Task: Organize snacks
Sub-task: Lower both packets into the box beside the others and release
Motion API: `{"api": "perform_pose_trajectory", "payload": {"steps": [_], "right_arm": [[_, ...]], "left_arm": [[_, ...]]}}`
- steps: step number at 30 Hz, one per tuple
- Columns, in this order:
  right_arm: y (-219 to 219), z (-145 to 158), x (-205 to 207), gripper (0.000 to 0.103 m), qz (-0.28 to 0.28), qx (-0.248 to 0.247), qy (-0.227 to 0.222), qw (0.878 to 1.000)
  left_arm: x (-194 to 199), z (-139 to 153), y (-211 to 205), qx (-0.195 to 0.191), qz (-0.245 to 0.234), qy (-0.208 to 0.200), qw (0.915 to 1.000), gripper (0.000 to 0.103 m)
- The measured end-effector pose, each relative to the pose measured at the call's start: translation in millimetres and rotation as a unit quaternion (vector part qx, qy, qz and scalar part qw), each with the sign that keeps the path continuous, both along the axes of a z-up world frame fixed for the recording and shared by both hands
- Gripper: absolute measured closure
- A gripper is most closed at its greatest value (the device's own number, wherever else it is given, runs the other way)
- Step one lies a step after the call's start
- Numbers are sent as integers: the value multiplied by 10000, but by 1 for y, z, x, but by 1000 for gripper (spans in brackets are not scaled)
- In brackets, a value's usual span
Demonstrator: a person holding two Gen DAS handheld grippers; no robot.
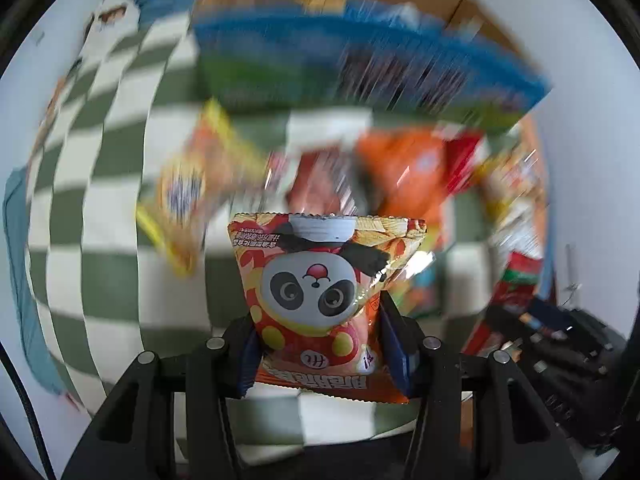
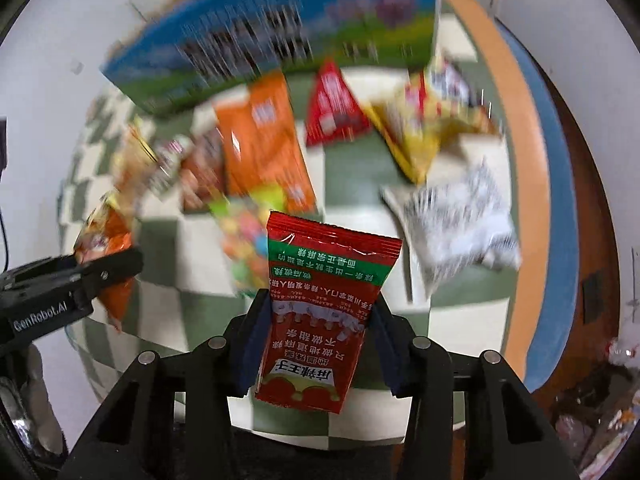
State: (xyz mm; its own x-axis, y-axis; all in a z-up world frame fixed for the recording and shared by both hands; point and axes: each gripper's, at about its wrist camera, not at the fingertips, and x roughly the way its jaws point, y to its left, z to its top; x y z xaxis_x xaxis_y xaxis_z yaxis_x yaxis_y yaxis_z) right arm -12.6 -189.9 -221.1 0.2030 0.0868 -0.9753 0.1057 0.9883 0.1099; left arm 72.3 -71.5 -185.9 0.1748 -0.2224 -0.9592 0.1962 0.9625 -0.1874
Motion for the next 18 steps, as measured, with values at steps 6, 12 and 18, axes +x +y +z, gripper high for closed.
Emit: {"api": "perform_pose_trajectory", "payload": {"steps": [6, 12, 18], "right_arm": [[-22, 84, 60, 53, 148, 194, -692, 9973], [-44, 158, 144, 53, 398, -181, -1360, 9897], [-49, 152, 267, 53, 697, -665, -1228, 9877]], "left_arm": [[76, 83, -7, -338, -154, -677, 9970, 54], [175, 114, -5, -29, -128, -1236, 9922, 54], [274, 86, -2, 458, -56, -917, 9947, 54]]}}
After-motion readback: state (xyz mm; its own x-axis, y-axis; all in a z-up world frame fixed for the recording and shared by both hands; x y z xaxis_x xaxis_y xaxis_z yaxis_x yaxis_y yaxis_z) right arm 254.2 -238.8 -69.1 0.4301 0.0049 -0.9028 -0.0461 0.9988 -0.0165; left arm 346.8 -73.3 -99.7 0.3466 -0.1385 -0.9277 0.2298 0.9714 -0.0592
